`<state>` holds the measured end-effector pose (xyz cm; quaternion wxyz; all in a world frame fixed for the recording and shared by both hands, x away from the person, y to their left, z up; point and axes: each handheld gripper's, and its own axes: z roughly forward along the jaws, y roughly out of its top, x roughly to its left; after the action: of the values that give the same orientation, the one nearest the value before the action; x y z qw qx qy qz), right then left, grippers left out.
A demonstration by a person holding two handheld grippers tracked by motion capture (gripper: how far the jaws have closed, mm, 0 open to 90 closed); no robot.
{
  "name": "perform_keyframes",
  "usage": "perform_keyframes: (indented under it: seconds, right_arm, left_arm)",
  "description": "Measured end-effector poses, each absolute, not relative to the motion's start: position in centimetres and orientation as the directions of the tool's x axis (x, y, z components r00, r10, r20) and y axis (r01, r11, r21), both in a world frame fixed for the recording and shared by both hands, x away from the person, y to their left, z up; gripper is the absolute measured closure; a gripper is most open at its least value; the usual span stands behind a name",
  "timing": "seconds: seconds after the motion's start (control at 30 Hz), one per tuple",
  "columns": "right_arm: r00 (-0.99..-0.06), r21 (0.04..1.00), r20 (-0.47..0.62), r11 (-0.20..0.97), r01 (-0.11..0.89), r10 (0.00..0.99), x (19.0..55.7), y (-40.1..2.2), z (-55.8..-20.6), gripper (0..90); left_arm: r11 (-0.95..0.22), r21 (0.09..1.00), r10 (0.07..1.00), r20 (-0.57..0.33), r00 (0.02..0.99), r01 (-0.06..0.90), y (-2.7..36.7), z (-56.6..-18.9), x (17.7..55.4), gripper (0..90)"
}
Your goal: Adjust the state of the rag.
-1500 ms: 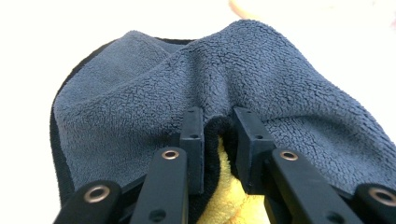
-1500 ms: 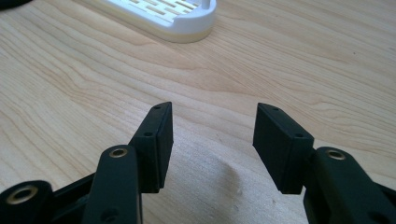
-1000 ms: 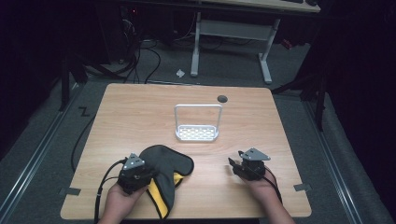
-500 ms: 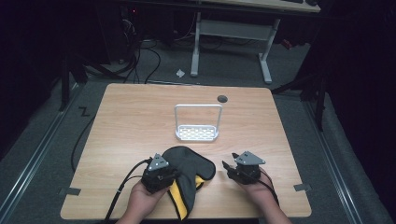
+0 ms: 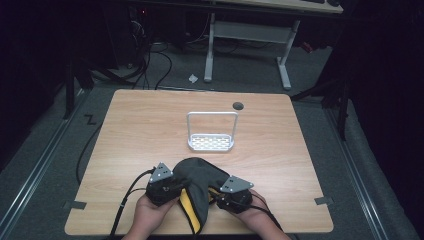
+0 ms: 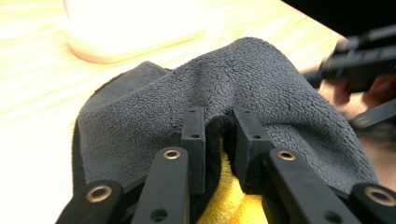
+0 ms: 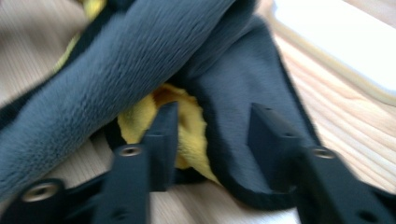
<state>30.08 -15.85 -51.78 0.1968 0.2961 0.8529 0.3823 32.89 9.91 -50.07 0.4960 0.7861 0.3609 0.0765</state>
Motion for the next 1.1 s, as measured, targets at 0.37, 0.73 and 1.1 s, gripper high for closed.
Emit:
perform_keyframes:
  seconds: [0.37, 0.73, 1.1]
  right_arm:
    - [-0.703, 0.792, -0.154, 0.512, 0.332, 0.694, 30.2, -17.7, -50.9, 86.3]
    - [-0.565, 0.826, -0.129, 0.404, 0.393, 0.815, 32.5, -23.2, -50.2, 86.2]
    - [-0.456, 0.836, -0.127, 0.343, 0.429, 0.881, 33.7, -26.5, -50.0, 86.2]
  left_arm:
    - [-0.141, 0.856, 0.692, -0.274, 0.667, 0.498, 13.9, -48.6, 33.3, 76.8]
    - [-0.084, 0.847, 0.749, -0.294, 0.594, 0.525, 17.7, -49.2, 34.8, 76.9]
    - [-0.104, 0.822, 0.770, -0.289, 0.568, 0.560, 17.8, -50.5, 35.7, 76.6]
